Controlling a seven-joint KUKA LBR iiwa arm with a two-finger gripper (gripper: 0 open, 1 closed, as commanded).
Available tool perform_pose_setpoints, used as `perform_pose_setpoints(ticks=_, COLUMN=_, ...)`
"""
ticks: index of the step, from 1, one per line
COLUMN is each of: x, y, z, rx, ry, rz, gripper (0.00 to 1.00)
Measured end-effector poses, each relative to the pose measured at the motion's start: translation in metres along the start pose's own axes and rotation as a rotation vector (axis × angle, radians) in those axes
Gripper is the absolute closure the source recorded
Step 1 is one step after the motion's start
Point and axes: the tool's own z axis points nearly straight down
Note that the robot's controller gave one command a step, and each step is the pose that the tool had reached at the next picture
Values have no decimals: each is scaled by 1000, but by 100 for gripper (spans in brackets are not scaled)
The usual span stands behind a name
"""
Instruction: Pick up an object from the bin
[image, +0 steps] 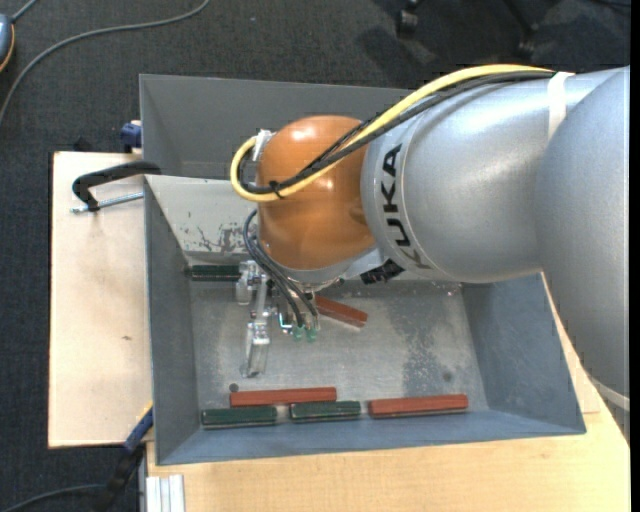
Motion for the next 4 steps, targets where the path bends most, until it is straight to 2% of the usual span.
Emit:
perform_pose_setpoints(ticks=1, x=21, y=-60, z=120, rx=2, ry=-1, rz=-198, gripper=0)
perform_pose_setpoints(ticks=2, x=23, y=-14, z=85, rx=-1, ry=-14, rz=-455, gripper=0)
perform_pose_setpoints(ticks=3, x=20, y=-99, z=86, rx=5, ry=-7, rz=-577, gripper=0)
perform_pose_setpoints(ticks=4, x=26, y=-105, z=117, rx=0, ry=-8, rz=-467, gripper=0)
